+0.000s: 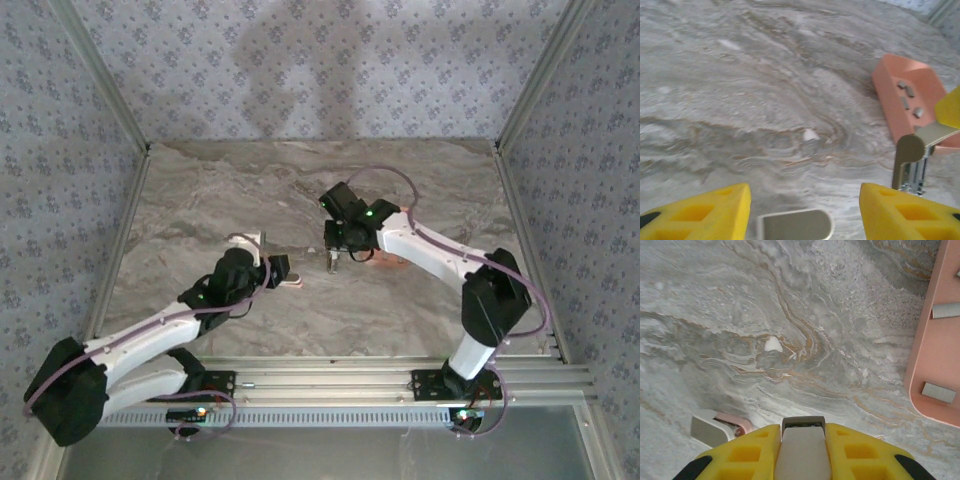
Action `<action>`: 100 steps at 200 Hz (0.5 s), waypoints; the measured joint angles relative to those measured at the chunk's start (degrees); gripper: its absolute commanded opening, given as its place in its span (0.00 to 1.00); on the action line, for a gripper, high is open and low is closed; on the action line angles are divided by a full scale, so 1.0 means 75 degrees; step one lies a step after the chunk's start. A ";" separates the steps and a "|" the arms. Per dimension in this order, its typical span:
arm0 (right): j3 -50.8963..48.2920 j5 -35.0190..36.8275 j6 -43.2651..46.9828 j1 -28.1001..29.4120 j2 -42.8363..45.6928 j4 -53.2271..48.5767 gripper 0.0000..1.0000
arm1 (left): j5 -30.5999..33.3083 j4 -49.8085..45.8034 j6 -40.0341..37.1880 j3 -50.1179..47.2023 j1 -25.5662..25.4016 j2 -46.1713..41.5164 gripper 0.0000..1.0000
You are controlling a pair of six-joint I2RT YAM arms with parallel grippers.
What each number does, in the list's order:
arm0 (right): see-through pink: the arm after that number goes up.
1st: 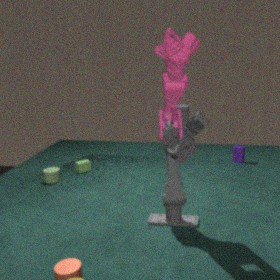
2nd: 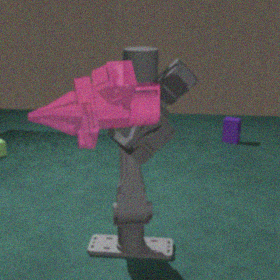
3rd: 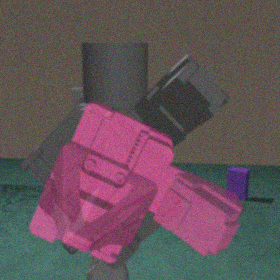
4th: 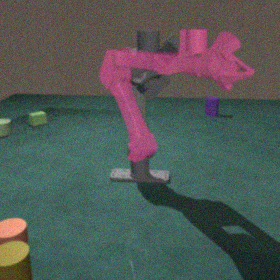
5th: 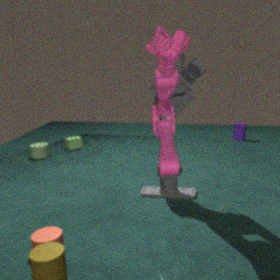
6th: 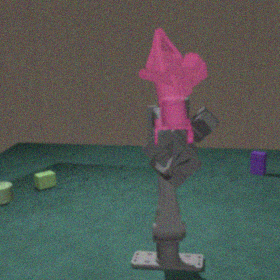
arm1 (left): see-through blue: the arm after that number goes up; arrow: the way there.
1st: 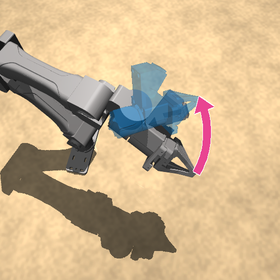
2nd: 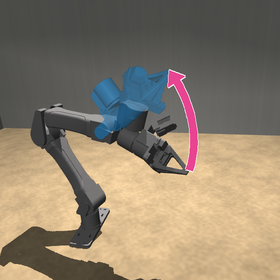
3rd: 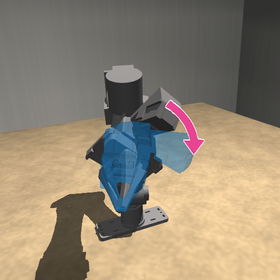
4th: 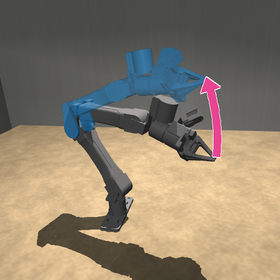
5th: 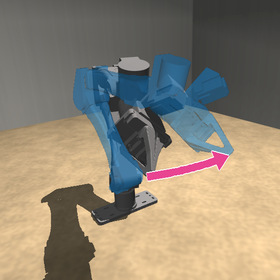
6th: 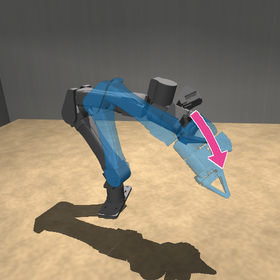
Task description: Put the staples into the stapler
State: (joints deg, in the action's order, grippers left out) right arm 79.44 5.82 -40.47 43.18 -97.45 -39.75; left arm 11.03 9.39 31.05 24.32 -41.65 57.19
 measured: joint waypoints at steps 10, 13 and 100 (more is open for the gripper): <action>0.0146 0.0003 -0.0003 0.0012 -0.0219 -0.0131 0.21 | 0.0184 -0.0160 0.0050 -0.0140 0.0000 -0.0178 0.59; 0.0178 0.0003 -0.0003 0.0015 -0.0271 -0.0160 0.21 | 0.0227 -0.0207 0.0064 -0.0178 0.0000 -0.0219 0.59; 0.1614 -0.0041 0.0029 -0.0140 -0.1906 -0.1087 0.21 | 0.0810 -0.0656 0.0283 -0.0414 0.0000 -0.0367 0.59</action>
State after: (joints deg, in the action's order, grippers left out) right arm 91.55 5.52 -40.25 42.13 -111.74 -47.90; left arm 17.10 4.47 33.17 21.21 -41.65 54.43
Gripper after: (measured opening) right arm 0.231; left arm 0.590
